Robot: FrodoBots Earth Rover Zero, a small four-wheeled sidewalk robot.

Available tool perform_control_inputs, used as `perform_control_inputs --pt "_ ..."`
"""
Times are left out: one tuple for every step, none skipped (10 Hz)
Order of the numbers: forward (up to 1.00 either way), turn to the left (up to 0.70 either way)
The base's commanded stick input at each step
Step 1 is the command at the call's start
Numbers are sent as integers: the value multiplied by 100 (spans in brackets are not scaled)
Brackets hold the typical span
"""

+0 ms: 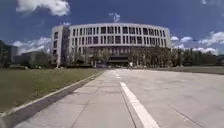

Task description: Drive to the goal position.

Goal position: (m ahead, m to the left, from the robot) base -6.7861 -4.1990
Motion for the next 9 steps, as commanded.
perform_control_inputs --pt "70 1" --pt "70 2" --pt "70 0" --pt "70 0" --pt "70 0" --pt "70 0" --pt "70 0" --pt "70 0" --pt "70 0"
